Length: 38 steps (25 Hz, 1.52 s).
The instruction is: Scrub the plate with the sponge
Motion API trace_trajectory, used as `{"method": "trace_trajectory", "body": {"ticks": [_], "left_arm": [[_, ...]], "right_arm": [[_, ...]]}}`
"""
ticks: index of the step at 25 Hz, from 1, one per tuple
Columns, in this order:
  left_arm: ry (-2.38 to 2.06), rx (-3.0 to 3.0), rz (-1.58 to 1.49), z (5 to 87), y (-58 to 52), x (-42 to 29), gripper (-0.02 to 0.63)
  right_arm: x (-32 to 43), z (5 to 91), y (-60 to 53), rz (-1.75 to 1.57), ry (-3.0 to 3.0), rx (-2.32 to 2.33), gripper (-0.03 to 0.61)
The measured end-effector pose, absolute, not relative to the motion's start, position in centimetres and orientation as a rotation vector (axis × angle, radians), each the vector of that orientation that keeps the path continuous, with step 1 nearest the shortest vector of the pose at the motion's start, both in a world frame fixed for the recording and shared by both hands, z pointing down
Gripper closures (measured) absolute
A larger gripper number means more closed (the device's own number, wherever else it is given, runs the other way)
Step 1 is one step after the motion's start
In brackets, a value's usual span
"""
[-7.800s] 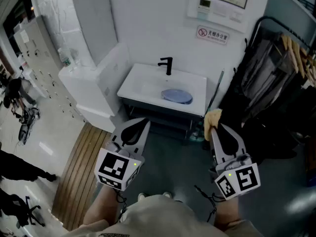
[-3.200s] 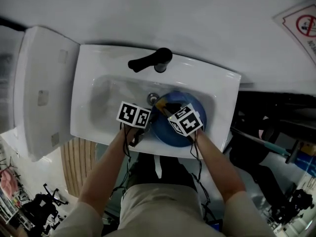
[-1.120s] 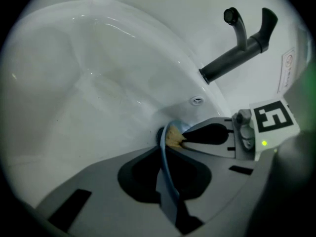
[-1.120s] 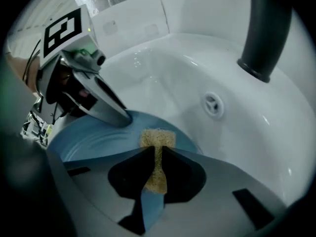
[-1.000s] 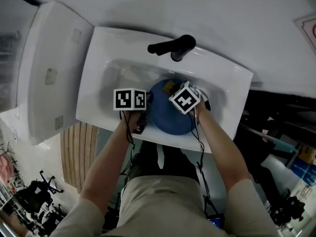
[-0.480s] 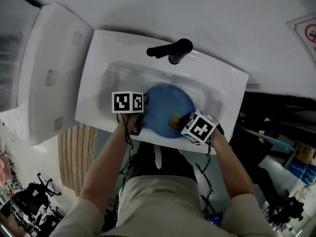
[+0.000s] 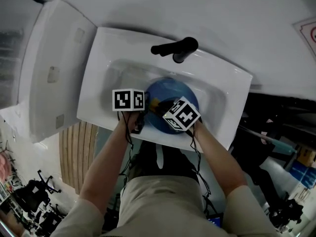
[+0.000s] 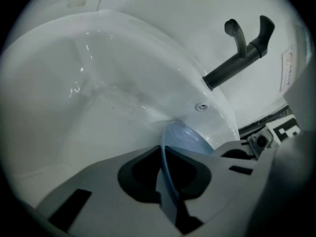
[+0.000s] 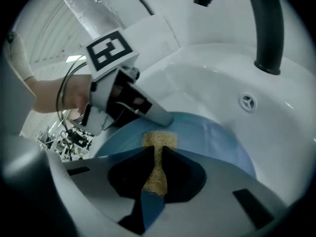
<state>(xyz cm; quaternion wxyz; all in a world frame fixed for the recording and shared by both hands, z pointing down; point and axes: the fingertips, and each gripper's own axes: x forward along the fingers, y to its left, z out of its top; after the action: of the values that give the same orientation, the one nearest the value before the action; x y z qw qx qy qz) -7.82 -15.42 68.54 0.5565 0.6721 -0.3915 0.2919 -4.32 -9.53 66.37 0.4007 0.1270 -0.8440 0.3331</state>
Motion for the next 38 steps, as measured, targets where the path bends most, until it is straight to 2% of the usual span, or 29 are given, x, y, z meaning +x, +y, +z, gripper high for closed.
{"method": "trace_trajectory", "body": {"ticks": [4,9,17,21,27,31,38], "left_arm": [[-0.922,1.587,0.685,68.6,-15.5,-7.8,0.589],[-0.917,1.602,0.695,68.7,-15.7,-8.1,0.589],[-0.902,1.639,0.730,68.6,-15.7,-8.3,0.591],[-0.899,1.626,0.749,68.6,-15.3,-8.3,0.591],[-0.871,1.614,0.761,68.7,-14.9,-8.1,0.591],[-0.874,1.616,0.759,68.5,-15.1,-8.6,0.590],[-0.898,1.606,0.726,68.3,-15.6,-9.4,0.589]], "right_arm": [[-3.3,68.7,-13.7,0.809,-2.115,0.502,0.519],[1.6,71.6,-16.4,0.585,-1.945,0.619,0.523],[7.1,69.9,-9.0,0.537,-1.821,0.398,0.522],[4.7,65.7,-4.0,0.783,-1.908,0.241,0.523],[-4.4,61.4,-2.2,0.934,-2.220,-0.010,0.518],[-6.6,63.0,-5.8,0.990,-2.277,0.164,0.518],[-4.2,66.6,-10.4,0.970,-2.171,0.449,0.520]]}}
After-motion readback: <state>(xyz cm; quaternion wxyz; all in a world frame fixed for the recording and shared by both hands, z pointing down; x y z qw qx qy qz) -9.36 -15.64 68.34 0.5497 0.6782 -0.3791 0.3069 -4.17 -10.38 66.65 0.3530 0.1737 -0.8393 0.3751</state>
